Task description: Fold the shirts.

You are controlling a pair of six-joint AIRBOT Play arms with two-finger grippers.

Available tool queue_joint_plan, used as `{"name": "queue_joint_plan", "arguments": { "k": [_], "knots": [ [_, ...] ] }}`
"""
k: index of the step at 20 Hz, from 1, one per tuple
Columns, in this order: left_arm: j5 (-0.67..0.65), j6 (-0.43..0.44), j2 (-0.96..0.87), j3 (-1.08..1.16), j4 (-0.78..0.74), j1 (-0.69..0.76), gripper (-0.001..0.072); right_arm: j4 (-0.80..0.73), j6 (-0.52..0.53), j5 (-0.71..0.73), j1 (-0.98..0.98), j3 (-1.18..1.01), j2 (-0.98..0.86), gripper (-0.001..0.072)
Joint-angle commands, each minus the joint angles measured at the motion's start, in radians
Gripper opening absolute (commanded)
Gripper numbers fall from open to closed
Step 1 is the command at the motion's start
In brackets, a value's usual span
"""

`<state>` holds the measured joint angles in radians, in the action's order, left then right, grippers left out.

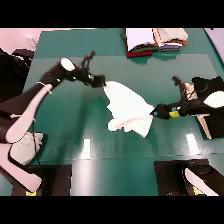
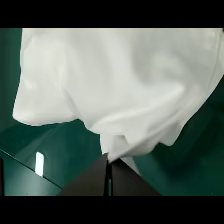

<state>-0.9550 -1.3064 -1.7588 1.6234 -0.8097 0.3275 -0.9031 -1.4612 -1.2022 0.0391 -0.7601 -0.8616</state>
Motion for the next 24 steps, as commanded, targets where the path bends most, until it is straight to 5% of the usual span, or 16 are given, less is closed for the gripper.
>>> {"name": "queue_joint_plan", "arguments": {
  "k": [1,9,15,19,24],
  "knots": [
    [0.0,0.007,0.172,0.101,-0.031,-0.05,0.0022,-0.112,-0.024,-0.085,-0.022,-0.21,0.047,0.0016],
    [-0.042,0.008,0.801,0.169,-0.18,-0.065,0.0022,-0.339,-0.077,-0.304,-0.027,-0.846,0.08,0.0015],
    [-0.132,0.006,0.854,0.146,-0.228,-0.065,0.0021,-0.356,-0.077,-0.412,-0.027,-1.141,-0.096,0.0015],
    [-0.16,-0.002,0.786,-0.041,-0.351,-0.065,0.0021,-0.357,-0.079,-0.442,-0.027,-1.135,-0.221,0.0015],
    [-0.164,0.024,0.739,-0.425,-0.351,-0.065,0.0022,-0.373,-0.079,-0.347,-0.007,-0.76,-0.217,0.0015]
  ]
}}
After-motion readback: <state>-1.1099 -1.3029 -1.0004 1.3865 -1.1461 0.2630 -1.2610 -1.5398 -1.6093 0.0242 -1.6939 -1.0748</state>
